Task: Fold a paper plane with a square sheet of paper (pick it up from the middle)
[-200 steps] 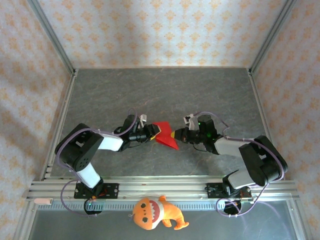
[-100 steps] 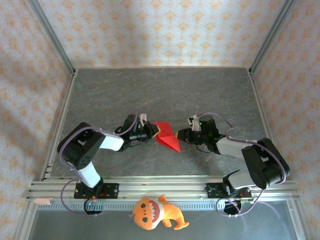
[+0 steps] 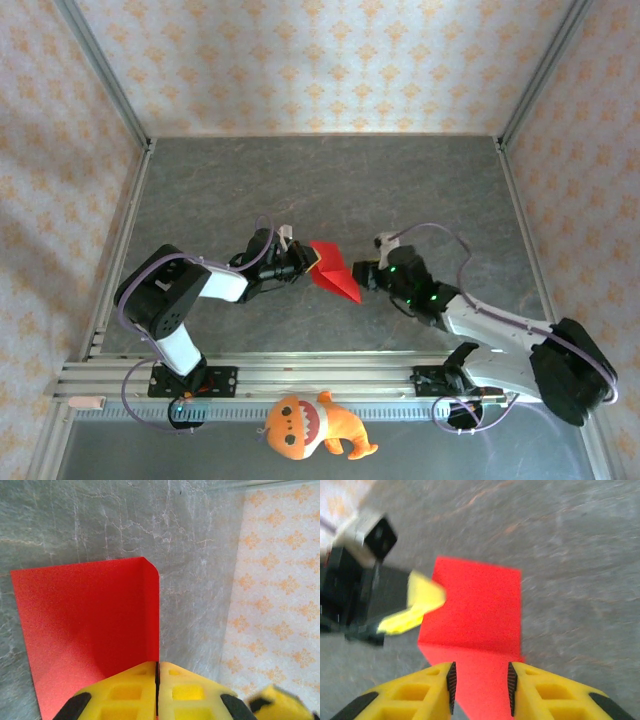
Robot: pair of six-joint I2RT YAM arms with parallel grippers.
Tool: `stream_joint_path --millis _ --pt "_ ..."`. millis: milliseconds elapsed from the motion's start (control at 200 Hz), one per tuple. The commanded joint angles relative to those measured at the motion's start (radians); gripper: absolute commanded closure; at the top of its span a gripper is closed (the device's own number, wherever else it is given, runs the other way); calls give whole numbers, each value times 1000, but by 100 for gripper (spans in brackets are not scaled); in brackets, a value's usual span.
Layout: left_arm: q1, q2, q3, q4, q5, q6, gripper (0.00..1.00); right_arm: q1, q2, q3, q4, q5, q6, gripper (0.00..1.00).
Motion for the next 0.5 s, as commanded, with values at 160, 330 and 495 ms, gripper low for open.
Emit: stream_joint_path --millis 160,330,495 --pt "-12 -39 55 -36 -31 19 91 251 162 25 18 472 -197 66" --pt "-12 -37 64 -47 -33 23 91 343 246 41 54 585 -245 66" --pt "-13 -37 71 -60 -35 30 91 375 302 43 73 643 -252 66"
